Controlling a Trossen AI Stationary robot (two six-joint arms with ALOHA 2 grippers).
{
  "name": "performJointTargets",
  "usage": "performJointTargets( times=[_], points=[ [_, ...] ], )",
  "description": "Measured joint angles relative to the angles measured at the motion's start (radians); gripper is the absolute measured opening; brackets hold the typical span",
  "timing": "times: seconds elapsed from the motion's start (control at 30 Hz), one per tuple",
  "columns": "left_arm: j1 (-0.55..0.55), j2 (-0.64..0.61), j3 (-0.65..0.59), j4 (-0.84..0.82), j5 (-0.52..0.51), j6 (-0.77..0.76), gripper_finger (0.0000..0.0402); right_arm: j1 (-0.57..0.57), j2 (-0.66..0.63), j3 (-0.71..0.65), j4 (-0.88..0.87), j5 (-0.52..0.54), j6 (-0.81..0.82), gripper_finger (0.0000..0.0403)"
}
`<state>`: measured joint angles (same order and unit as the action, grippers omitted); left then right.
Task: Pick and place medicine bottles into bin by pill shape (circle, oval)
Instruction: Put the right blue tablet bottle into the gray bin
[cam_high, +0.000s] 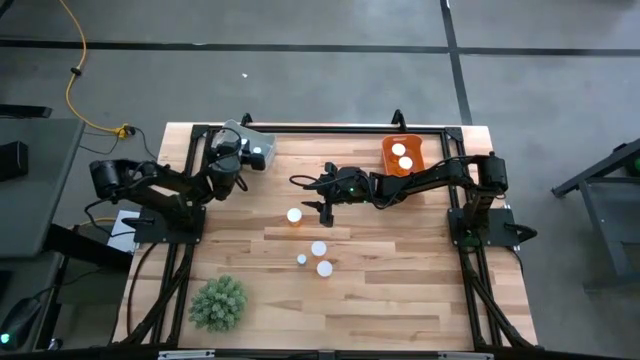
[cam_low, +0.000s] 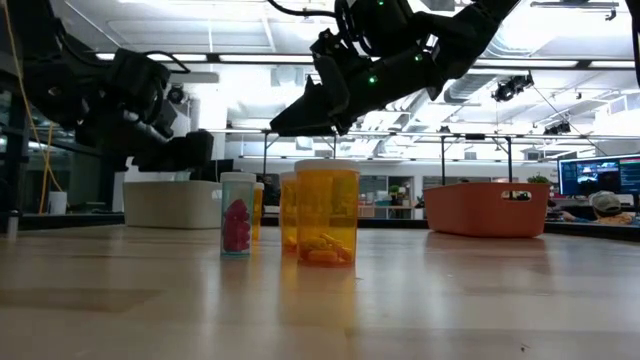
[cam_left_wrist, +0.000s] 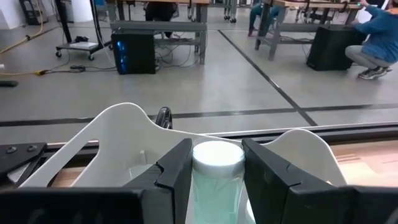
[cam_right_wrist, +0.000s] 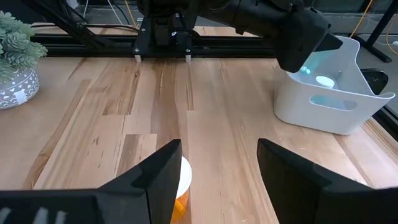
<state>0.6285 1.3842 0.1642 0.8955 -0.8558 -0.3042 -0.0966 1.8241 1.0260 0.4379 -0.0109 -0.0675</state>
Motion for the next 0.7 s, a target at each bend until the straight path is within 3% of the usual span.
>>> performJointTargets(
  times=[0.7],
  points=[
    [0.0,0.0,0.0,-0.069,0.001,0.001,0.0111,0.0,0.0,0.0,0.0,0.0,0.011,0.0204]
  ],
)
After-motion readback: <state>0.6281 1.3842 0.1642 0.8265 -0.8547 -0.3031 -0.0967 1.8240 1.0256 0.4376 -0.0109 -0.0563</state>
